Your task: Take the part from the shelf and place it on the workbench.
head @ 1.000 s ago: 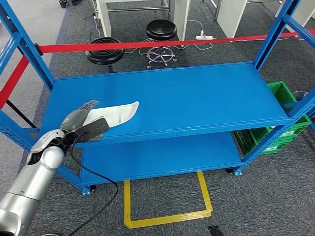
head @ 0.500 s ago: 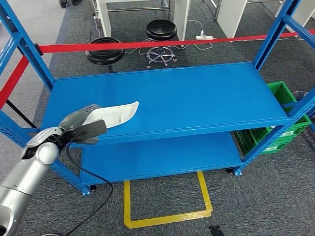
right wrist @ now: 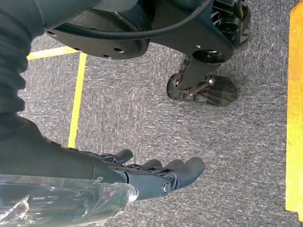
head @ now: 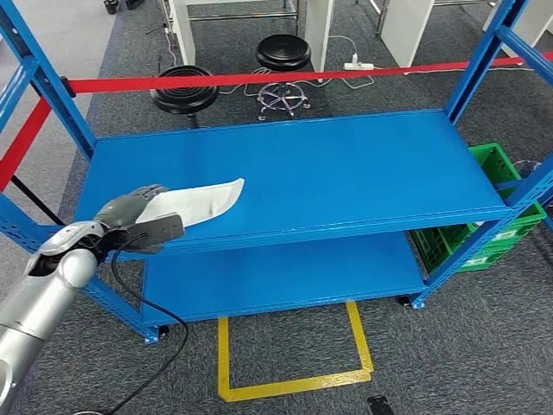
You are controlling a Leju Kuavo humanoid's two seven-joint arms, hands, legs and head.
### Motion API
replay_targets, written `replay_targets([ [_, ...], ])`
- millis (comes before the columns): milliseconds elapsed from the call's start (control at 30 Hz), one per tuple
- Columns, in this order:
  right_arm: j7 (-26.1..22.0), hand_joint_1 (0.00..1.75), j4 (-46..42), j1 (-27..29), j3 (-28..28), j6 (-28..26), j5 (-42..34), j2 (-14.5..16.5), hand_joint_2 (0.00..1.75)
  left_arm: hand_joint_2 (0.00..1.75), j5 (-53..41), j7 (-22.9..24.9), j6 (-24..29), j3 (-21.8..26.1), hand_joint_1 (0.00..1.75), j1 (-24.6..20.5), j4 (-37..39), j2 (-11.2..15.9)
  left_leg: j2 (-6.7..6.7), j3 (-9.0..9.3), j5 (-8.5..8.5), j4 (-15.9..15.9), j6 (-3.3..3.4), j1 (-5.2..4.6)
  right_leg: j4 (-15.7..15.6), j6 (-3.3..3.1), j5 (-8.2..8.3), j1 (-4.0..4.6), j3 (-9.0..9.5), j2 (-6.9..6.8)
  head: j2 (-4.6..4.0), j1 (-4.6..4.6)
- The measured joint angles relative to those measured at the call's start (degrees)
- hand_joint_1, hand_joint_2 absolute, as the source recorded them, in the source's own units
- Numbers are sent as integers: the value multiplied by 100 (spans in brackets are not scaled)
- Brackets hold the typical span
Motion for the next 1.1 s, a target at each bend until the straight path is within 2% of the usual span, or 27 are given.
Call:
replay_targets([
  [600,27,0,0,-27,-59,39,195,0,175,175,-515,-172,151,-438,0,-43,455,-104,0,0,0,0,0,0,0,0,0,0,-1,0,0,0],
  [933,28,0,0,-29,-81,42,268,3,175,175,-1242,42,744,-588,0,-84,639,-296,0,0,0,0,0,0,0,0,0,0,-1,0,0,1],
  [1100,28,0,0,-27,-108,39,277,16,175,175,-1383,96,823,-631,0,-84,704,-382,0,0,0,0,0,0,0,0,0,0,-1,0,0,1],
])
